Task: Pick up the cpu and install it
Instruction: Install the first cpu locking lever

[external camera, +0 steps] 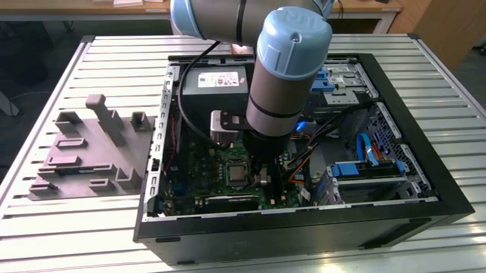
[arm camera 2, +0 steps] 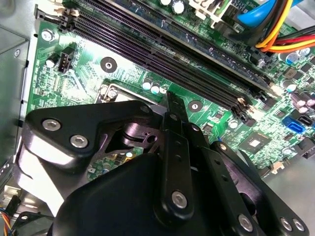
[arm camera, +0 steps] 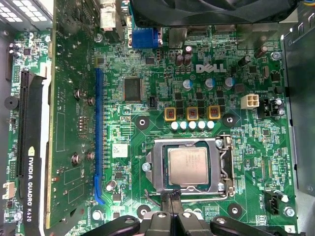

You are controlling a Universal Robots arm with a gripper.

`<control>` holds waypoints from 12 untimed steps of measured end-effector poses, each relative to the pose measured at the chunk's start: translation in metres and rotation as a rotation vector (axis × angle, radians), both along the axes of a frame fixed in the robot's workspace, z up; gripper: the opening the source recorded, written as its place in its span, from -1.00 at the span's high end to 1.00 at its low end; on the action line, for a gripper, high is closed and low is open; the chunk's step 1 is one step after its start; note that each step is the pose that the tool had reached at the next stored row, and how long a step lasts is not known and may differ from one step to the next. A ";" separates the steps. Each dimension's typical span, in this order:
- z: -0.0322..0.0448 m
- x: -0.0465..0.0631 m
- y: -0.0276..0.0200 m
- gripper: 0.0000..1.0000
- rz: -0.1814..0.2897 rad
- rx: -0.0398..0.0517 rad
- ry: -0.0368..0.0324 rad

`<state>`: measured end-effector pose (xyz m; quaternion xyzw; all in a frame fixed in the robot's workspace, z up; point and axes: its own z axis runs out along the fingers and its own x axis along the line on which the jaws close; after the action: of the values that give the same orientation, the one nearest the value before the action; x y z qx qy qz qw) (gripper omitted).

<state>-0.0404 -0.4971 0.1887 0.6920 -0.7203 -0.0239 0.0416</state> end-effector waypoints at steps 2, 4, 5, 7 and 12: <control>-0.0002 0.001 0.0000 0.79 0.001 0.0001 -0.0001; -0.0003 0.002 0.0000 0.79 0.002 0.0002 -0.0001; -0.0005 0.003 0.0000 0.79 0.003 0.0002 -0.0001; -0.0013 0.004 0.0001 0.79 0.003 0.0010 -0.0004; -0.0019 0.004 0.0000 0.79 0.004 -0.0003 0.0000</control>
<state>-0.0360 -0.4972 0.1868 0.6935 -0.7188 -0.0237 0.0417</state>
